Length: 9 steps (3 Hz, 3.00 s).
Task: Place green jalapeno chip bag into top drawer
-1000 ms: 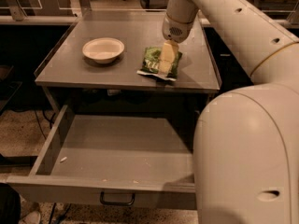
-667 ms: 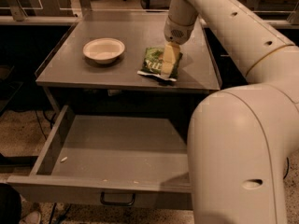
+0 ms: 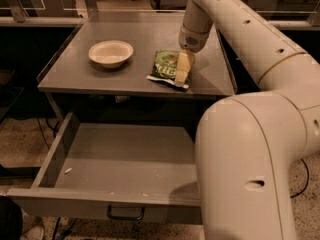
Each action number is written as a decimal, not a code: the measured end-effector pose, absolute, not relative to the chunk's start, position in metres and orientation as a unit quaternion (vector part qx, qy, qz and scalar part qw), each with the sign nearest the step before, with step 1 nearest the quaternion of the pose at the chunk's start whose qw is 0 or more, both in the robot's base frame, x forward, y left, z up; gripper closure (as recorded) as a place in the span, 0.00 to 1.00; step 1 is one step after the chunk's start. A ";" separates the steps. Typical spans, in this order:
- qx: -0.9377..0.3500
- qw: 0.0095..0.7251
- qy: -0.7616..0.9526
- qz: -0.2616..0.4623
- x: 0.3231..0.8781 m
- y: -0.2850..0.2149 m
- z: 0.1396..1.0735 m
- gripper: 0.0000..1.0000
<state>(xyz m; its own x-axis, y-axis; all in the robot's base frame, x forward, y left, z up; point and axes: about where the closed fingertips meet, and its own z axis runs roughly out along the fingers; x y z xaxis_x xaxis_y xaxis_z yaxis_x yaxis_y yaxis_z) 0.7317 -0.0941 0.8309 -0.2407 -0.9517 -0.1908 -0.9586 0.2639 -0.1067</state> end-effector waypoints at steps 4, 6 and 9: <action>-0.604 0.115 0.789 0.004 0.732 -0.097 0.830 1.00; -0.599 0.134 0.789 0.006 0.726 -0.101 0.847 1.00; -0.598 0.202 0.775 0.012 0.701 -0.112 0.906 1.00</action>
Offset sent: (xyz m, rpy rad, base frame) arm 0.0004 -0.0022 -0.0008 -0.0090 -0.0202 -0.0079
